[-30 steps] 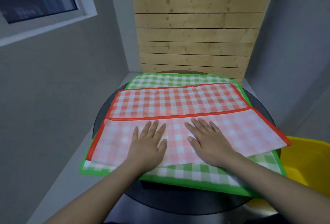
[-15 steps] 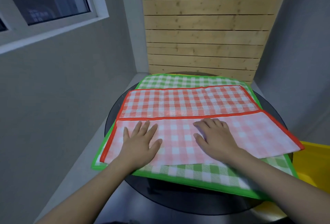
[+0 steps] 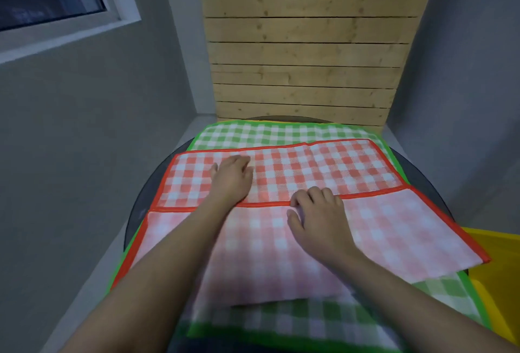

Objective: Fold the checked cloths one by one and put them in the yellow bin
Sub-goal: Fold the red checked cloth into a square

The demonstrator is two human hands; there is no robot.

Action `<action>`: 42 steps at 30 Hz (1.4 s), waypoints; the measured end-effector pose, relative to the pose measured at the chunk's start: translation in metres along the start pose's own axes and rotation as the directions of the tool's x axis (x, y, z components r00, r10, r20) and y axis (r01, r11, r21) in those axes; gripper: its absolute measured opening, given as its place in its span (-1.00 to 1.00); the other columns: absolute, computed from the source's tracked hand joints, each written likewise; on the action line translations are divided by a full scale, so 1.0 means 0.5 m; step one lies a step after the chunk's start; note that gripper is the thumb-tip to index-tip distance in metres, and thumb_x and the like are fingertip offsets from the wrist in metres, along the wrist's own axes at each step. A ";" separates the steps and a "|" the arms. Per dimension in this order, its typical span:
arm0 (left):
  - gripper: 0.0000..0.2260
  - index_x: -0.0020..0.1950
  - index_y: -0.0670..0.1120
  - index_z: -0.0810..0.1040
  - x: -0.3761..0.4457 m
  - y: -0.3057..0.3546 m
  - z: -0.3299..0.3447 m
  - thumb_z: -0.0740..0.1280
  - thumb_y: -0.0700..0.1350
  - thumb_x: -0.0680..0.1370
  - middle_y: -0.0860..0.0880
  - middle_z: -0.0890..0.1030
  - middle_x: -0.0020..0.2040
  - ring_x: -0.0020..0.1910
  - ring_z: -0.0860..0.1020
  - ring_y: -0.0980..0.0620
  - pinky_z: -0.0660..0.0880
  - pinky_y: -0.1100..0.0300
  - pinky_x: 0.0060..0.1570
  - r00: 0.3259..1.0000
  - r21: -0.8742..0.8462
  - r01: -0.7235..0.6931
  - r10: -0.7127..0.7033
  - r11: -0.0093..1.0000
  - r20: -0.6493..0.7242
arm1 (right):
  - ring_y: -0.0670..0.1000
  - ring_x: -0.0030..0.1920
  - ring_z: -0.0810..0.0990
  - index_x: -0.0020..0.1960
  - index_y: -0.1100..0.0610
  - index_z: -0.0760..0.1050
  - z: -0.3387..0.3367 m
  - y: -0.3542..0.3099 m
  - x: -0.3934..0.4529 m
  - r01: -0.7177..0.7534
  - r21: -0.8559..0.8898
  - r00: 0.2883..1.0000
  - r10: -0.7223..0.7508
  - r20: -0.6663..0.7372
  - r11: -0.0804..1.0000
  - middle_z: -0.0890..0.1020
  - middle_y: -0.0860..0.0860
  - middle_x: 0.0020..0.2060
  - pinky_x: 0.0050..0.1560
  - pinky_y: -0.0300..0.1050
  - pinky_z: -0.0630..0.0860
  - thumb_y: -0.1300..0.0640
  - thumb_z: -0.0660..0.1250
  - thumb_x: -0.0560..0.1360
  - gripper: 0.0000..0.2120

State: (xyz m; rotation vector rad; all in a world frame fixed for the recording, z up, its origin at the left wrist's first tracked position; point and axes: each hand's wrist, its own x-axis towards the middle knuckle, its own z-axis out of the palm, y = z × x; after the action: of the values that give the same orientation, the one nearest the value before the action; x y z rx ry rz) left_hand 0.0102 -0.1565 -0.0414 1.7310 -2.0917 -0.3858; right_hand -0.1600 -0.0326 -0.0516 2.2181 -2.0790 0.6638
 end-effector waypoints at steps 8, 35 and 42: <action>-0.60 0.38 -0.09 0.41 0.104 -0.007 0.017 0.10 0.05 0.61 -0.12 0.43 0.35 0.37 0.32 -0.10 0.10 -0.08 0.44 0.997 0.064 -0.001 0.006 0.998 -0.071 | -0.04 -0.10 0.40 -0.06 0.00 0.40 0.014 0.005 0.000 0.001 0.007 0.999 -0.001 -0.052 1.000 0.51 -0.10 -0.11 -0.07 -0.12 0.35 -0.06 0.09 0.51 -0.81; -0.85 -0.08 0.05 0.70 -0.239 0.138 -0.245 0.35 0.04 0.51 0.05 0.69 -0.07 -0.09 0.60 0.02 0.39 0.19 -0.05 0.969 0.049 -0.148 0.155 0.988 -0.190 | -0.11 -0.08 0.46 -0.04 0.04 0.55 -0.191 -0.022 -0.085 0.233 0.313 0.963 -0.175 -0.204 0.921 0.57 -0.14 -0.15 -0.14 -0.25 0.35 -0.14 0.08 0.50 -0.64; -0.80 -0.14 0.08 0.71 -0.364 0.094 -0.151 0.30 0.06 0.43 0.06 0.67 -0.13 -0.09 0.58 -0.02 0.49 0.03 -0.06 0.954 0.037 -0.269 0.272 0.962 -0.124 | 0.02 -0.11 0.42 -0.05 0.07 0.61 -0.172 -0.003 -0.127 0.398 0.021 0.839 -0.354 -0.413 0.917 0.58 0.00 -0.18 -0.05 -0.14 0.31 -0.05 0.20 0.50 -0.73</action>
State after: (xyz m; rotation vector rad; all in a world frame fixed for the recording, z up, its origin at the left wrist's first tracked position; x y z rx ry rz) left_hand 0.0328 0.0339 0.0234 1.4110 -2.2043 -0.1687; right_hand -0.1842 0.0538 0.0061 2.2074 -1.3903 1.0969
